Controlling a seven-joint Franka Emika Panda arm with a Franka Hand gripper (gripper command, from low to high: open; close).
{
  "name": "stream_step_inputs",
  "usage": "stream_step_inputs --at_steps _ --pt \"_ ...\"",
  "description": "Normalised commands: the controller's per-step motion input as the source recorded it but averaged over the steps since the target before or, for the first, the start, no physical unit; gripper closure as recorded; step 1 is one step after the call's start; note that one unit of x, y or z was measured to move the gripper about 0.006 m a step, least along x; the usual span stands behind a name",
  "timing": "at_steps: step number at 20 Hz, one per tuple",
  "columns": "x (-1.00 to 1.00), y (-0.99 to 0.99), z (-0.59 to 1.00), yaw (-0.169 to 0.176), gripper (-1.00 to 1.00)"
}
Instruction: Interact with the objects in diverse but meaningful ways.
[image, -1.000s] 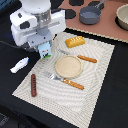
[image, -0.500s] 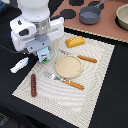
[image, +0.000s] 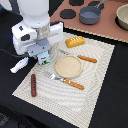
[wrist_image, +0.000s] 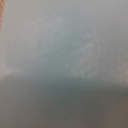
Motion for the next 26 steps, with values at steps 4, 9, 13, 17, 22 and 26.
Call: stream_step_inputs --at_steps 4,9,13,17,22,26 --pt "0.07 -0.09 1.00 0.050 -1.00" --pt "0.02 -0.25 0.83 0.130 -1.00" --pt "0.15 -0.50 0.42 0.061 -1.00" --pt "0.27 -0.69 0.01 0.006 -1.00" --pt "0.35 -0.80 -0.02 0.000 -1.00" --pt "0.35 -0.78 -0.07 0.000 -1.00"
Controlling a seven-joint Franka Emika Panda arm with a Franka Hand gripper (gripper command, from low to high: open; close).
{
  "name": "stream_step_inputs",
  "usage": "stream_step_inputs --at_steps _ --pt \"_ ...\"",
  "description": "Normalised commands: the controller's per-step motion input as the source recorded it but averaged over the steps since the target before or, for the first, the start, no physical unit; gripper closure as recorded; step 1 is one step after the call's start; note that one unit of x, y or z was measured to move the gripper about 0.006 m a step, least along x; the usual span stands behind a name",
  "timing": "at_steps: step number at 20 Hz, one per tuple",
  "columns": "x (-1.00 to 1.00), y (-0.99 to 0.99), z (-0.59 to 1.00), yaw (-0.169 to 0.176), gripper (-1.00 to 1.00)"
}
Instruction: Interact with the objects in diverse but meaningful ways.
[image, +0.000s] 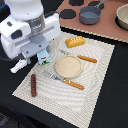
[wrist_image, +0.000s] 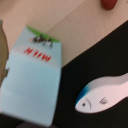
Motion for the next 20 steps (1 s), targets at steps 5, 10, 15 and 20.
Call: stream_step_inputs --at_steps 5,10,15,20 --pt "0.35 -0.52 -0.11 -0.015 -1.00" --pt "0.27 -0.25 -0.20 -0.011 -1.00" --pt "0.20 -0.17 -0.23 0.000 -1.00" --pt "0.09 -0.28 -0.21 0.000 -1.00"
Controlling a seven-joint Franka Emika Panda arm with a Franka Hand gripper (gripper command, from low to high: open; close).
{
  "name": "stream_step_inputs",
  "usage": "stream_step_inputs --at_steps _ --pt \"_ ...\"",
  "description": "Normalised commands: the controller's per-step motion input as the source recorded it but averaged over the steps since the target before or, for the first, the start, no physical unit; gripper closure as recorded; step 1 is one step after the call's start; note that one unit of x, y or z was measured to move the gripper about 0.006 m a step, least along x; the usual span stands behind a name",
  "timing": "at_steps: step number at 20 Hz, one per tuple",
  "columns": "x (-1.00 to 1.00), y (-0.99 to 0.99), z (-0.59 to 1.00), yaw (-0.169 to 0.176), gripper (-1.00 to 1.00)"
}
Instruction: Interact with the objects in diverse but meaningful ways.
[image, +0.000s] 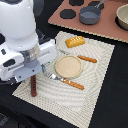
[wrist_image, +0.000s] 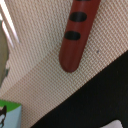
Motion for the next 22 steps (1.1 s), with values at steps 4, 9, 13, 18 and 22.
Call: stream_step_inputs --at_steps 4,9,13,18,22 --pt "0.05 -0.40 -0.13 -0.005 -1.00" --pt "0.08 -0.43 -0.02 -0.067 -1.00" --pt "0.12 -0.30 -0.16 -0.070 -1.00" --pt "0.28 -0.14 -0.13 -0.046 -1.00" --pt "0.64 0.01 0.01 -0.079 -1.00"
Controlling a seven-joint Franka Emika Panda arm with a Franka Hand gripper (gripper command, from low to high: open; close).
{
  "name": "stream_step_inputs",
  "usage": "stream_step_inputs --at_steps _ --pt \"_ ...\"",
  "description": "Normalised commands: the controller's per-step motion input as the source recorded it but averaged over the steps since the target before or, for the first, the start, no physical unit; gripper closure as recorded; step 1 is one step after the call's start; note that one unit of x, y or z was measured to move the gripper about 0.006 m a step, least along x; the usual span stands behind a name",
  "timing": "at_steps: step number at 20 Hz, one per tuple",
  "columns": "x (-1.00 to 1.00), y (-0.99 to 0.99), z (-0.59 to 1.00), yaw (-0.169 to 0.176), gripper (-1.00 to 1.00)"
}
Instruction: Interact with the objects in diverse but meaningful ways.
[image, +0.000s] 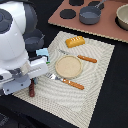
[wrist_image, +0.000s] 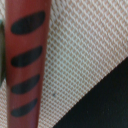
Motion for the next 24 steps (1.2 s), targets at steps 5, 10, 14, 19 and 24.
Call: stream_step_inputs --at_steps 5,10,14,19,24 --pt "0.64 0.00 0.01 -0.076 1.00" --pt "0.57 0.00 0.00 -0.067 1.00" --pt "0.59 0.00 0.00 -0.064 1.00" --pt "0.56 0.00 0.17 -0.040 1.00" --pt "0.29 -0.02 1.00 -0.057 1.00"
